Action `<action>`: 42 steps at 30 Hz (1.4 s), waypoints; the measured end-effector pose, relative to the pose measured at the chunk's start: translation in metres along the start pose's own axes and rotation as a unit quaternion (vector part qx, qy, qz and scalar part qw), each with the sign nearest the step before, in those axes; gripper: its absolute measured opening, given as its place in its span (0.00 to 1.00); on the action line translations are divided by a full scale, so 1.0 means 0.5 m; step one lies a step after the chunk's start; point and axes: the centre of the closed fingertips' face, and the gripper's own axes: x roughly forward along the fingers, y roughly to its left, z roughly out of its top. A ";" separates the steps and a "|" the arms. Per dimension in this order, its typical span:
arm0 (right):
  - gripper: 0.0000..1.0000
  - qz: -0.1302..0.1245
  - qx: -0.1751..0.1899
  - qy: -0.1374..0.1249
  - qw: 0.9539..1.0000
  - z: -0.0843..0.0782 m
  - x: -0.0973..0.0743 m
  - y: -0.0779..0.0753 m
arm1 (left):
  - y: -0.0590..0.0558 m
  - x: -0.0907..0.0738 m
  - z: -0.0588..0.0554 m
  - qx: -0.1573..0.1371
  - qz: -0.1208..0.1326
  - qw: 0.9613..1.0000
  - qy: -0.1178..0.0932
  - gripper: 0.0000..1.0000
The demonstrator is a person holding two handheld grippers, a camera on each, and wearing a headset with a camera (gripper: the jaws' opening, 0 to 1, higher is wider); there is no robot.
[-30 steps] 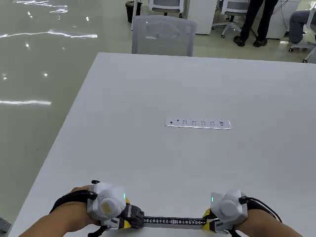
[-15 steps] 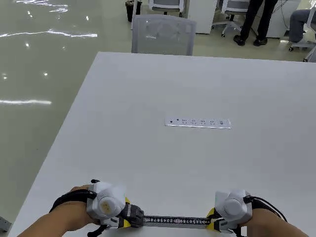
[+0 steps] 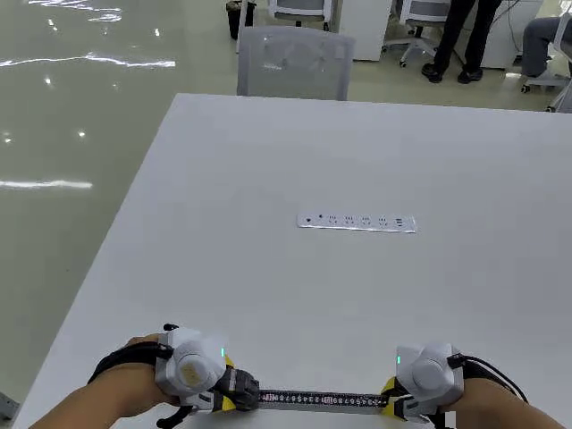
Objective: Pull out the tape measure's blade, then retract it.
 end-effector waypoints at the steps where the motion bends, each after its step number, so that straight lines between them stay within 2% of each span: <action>1: 0.12 0.000 0.000 0.000 1.000 -0.001 -0.001 0.000 | 0.000 0.000 0.000 0.000 0.000 1.000 0.000 0.31; 14: 0.12 -0.006 0.003 0.003 1.000 -0.024 -0.014 -0.007 | 0.000 0.000 0.000 0.000 -0.001 1.000 -0.002 0.31; 22: 0.12 -0.007 -0.002 0.001 1.000 -0.021 -0.016 -0.004 | 0.001 0.002 0.000 0.001 0.000 1.000 -0.002 0.31; 42: 0.15 -0.006 0.013 -0.001 1.000 -0.020 -0.012 0.002 | 0.001 0.003 0.002 0.002 0.001 1.000 -0.006 0.32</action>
